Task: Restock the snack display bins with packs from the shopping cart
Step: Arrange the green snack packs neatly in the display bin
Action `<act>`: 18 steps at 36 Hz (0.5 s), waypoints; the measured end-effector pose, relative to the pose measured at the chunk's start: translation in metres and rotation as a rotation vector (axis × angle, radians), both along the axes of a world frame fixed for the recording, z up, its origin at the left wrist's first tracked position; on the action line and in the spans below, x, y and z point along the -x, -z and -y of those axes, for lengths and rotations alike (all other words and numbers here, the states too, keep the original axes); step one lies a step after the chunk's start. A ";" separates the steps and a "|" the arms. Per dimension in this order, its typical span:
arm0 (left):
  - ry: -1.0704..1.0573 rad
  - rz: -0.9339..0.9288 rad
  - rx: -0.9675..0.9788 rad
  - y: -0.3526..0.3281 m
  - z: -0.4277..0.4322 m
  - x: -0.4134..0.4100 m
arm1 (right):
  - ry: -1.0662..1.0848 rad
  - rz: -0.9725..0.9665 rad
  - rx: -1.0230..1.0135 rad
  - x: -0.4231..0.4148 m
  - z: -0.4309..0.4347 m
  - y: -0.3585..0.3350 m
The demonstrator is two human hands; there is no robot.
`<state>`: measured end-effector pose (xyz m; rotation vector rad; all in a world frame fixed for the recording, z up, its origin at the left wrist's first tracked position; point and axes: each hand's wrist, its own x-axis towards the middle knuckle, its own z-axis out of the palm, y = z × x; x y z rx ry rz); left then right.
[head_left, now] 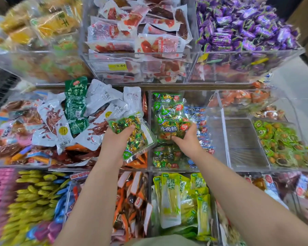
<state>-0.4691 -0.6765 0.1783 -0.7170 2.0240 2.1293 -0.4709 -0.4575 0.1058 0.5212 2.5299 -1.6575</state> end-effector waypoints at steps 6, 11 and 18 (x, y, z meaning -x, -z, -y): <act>0.031 -0.013 -0.036 0.001 -0.005 0.000 | -0.072 0.008 0.121 0.022 0.004 -0.006; 0.052 0.000 -0.035 0.004 -0.006 -0.001 | -0.090 0.075 0.092 0.024 0.007 -0.004; 0.087 0.047 -0.031 0.003 0.003 0.004 | -0.001 -0.131 0.095 0.019 -0.003 0.000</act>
